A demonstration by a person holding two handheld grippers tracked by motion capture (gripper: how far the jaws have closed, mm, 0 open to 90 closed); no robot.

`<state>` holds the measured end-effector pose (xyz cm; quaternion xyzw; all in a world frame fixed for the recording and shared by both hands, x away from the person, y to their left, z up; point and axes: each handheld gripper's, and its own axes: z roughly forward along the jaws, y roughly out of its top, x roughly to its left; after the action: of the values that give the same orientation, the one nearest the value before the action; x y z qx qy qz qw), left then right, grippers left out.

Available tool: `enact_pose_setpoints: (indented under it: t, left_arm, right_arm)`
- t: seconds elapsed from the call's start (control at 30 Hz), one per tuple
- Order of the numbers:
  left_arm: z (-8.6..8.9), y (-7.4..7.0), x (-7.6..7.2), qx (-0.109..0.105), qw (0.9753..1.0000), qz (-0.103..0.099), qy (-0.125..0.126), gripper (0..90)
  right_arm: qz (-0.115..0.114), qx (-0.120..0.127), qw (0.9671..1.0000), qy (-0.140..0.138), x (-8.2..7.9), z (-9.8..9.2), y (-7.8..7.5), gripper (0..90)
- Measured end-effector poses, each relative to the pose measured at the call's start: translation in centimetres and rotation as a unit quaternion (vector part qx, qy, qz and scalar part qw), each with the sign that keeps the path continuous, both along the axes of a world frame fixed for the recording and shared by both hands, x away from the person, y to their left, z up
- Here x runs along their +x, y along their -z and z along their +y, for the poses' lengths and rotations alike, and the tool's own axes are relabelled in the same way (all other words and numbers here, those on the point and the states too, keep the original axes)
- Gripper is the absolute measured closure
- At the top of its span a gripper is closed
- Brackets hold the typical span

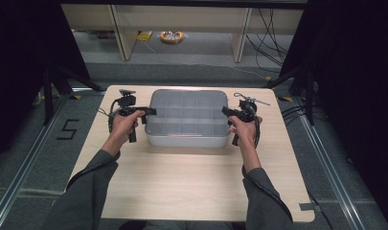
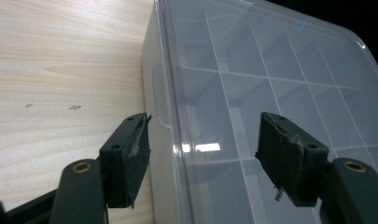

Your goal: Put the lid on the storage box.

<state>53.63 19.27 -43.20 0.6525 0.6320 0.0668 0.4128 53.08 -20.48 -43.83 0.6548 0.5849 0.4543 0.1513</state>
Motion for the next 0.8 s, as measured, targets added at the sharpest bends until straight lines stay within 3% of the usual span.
enact_pose_setpoints:
  t: [0.07, 0.1, 0.17, 0.2, 0.33, 0.5, 0.53, 0.6, 0.63, 0.7, 0.73, 0.8]
  left_arm:
    - [0.3, 0.1, -0.5, -0.006, 1.0000, -0.001, 0.002, 32.9]
    - [0.6, 0.3, -1.1, -0.008, 0.9999, 0.000, 0.008, 31.4]
    - [0.7, 0.3, -1.3, -0.005, 0.9999, -0.002, 0.015, 30.7]
    - [0.7, 0.3, -1.6, -0.010, 0.9999, 0.001, 0.013, 30.6]
    - [1.1, 0.5, -2.8, -0.011, 0.9994, -0.013, 0.030, 30.0]
    - [1.2, 0.8, -3.5, -0.008, 0.9990, -0.014, 0.041, 29.5]
    - [1.1, 0.9, -3.9, -0.014, 0.9989, -0.017, 0.041, 29.3]
    - [1.0, 1.1, -4.2, -0.023, 0.9987, -0.020, 0.042, 28.8]
    - [1.1, 1.1, -4.5, -0.024, 0.9986, -0.019, 0.043, 28.8]
    - [1.1, 1.2, -4.7, -0.025, 0.9985, -0.023, 0.043, 28.8]
    - [1.0, 1.2, -5.0, -0.027, 0.9984, -0.025, 0.043, 28.8]
    - [1.0, 1.3, -5.5, -0.030, 0.9980, -0.027, 0.050, 28.7]
  right_arm:
    - [-0.007, -0.009, 0.9999, -0.007, -0.2, -0.2, -0.1, 42.7]
    - [-0.023, -0.025, 0.9991, -0.024, -0.4, -0.7, 0.0, 41.6]
    - [-0.024, -0.026, 0.9991, -0.021, -0.5, -0.9, 0.0, 41.2]
    - [-0.016, -0.009, 0.9997, -0.013, -0.8, -0.7, -0.1, 41.2]
    - [-0.018, -0.006, 0.9995, -0.024, -1.6, -1.2, -0.1, 40.6]
    - [-0.015, 0.001, 0.9992, -0.037, -2.5, -1.2, -0.2, 39.7]
    - [-0.042, -0.029, 0.9972, -0.055, -2.3, -1.5, 0.0, 39.4]
    - [-0.021, -0.006, 0.9988, -0.044, -2.9, -1.0, -0.2, 38.5]
    - [-0.035, -0.027, 0.9975, -0.055, -2.8, -1.3, -0.1, 38.1]
    - [-0.035, -0.027, 0.9974, -0.057, -3.0, -1.2, 0.0, 37.6]
    - [-0.023, -0.014, 0.9984, -0.048, -3.3, -0.9, -0.1, 37.1]
    - [-0.034, -0.030, 0.9970, -0.063, -3.5, -1.1, 0.1, 36.1]
